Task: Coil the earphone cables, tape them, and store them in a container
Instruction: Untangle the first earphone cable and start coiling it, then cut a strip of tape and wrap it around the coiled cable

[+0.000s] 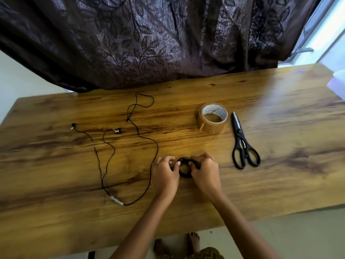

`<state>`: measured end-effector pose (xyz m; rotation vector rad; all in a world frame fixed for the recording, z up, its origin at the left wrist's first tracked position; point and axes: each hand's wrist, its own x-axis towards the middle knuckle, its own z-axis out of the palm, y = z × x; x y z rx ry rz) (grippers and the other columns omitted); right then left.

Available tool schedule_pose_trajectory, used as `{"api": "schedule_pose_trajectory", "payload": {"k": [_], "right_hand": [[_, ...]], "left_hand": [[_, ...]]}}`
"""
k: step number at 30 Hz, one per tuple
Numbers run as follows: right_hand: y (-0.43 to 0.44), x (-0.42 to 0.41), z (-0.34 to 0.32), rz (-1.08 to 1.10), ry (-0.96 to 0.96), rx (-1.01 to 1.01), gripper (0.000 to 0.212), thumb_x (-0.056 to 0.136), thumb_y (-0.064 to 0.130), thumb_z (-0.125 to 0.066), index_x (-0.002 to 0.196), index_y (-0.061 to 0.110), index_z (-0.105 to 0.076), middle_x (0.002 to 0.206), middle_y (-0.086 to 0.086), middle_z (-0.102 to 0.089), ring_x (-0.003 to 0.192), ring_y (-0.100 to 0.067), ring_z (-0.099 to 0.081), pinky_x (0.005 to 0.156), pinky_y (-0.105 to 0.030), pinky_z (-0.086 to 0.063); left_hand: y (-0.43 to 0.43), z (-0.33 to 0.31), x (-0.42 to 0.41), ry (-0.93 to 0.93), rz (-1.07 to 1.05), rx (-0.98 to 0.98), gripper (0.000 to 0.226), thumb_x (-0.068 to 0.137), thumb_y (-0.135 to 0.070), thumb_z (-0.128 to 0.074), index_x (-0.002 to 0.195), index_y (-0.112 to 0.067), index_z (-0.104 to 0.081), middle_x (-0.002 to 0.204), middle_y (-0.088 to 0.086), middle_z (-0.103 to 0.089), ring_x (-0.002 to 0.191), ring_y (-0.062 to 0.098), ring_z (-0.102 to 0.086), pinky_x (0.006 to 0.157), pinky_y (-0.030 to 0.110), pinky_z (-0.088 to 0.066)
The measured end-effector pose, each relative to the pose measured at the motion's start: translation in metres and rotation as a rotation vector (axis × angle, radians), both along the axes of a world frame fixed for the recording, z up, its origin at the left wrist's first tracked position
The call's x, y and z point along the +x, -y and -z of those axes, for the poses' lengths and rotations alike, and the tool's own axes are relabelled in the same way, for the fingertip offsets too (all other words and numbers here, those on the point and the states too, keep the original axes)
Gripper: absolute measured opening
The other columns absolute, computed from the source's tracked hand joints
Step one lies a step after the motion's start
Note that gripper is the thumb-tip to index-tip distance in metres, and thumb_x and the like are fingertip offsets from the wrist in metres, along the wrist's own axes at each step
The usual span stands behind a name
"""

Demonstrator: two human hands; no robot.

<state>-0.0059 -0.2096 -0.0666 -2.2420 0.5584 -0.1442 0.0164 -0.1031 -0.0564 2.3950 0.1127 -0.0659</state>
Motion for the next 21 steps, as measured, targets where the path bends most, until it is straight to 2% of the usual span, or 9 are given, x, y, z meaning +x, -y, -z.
{"api": "schedule_pose_trajectory", "payload": {"k": [4,8,10,13,17,19,21], "right_hand": [[0.0,0.0,0.003,-0.012,0.004,0.016,0.032,0.089,0.016,-0.06,0.119,0.005,-0.061,0.11,-0.002,-0.055,0.103,-0.017,-0.053,0.093,-0.032,-0.048],[0.0,-0.003,0.004,-0.018,0.071,-0.059,0.028,0.092,0.019,-0.055,0.115,0.006,-0.064,0.106,-0.003,-0.059,0.098,-0.014,-0.044,0.088,-0.025,-0.041],[0.001,-0.005,0.004,-0.023,0.097,-0.11,0.025,0.092,0.019,-0.054,0.111,0.007,-0.067,0.105,-0.002,-0.061,0.094,-0.013,-0.04,0.086,-0.028,-0.041],[0.004,-0.005,0.003,-0.013,0.086,-0.097,0.026,0.093,0.02,-0.052,0.11,0.007,-0.067,0.106,-0.003,-0.061,0.098,-0.016,-0.043,0.087,-0.032,-0.042],[0.007,-0.003,0.001,-0.011,0.07,-0.049,0.027,0.095,0.02,-0.049,0.113,0.007,-0.065,0.11,-0.002,-0.059,0.101,-0.014,-0.042,0.085,-0.023,-0.035],[0.008,-0.003,0.001,-0.014,0.068,-0.05,0.026,0.094,0.02,-0.05,0.113,0.008,-0.065,0.111,-0.002,-0.059,0.101,-0.014,-0.043,0.084,-0.021,-0.034],[0.01,-0.002,-0.001,-0.019,0.077,-0.055,0.026,0.094,0.019,-0.05,0.112,0.008,-0.065,0.111,-0.003,-0.059,0.102,-0.014,-0.043,0.084,-0.021,-0.034]], "left_hand": [[-0.001,-0.001,-0.003,0.005,-0.017,-0.025,0.027,0.085,-0.026,-0.064,0.109,-0.014,-0.061,0.112,0.0,-0.056,0.108,0.016,-0.051,0.078,0.019,-0.038],[-0.002,-0.004,-0.005,0.007,-0.045,-0.062,0.023,0.088,-0.024,-0.059,0.109,-0.014,-0.06,0.117,0.0,-0.05,0.109,0.013,-0.048,0.074,0.014,-0.03],[-0.003,-0.004,-0.005,0.001,-0.059,-0.072,0.019,0.092,-0.022,-0.053,0.107,-0.014,-0.06,0.118,0.0,-0.05,0.109,0.012,-0.047,0.073,0.013,-0.028],[-0.006,-0.005,-0.002,-0.008,-0.053,-0.115,0.017,0.094,-0.016,-0.048,0.105,-0.014,-0.061,0.117,0.001,-0.052,0.105,0.011,-0.049,0.072,0.012,-0.031],[-0.009,-0.007,0.002,0.012,-0.048,-0.143,0.017,0.093,-0.012,-0.047,0.099,-0.015,-0.062,0.111,0.0,-0.052,0.098,0.013,-0.053,0.06,0.008,-0.033],[-0.008,-0.009,0.003,0.017,-0.036,-0.162,0.016,0.092,-0.012,-0.048,0.097,-0.016,-0.062,0.104,-0.005,-0.049,0.101,0.014,-0.052,0.065,0.01,-0.035],[-0.007,-0.011,0.005,0.023,-0.012,-0.178,0.014,0.092,-0.013,-0.049,0.094,-0.017,-0.063,0.1,-0.009,-0.047,0.102,0.014,-0.052,0.074,0.017,-0.038]]}}
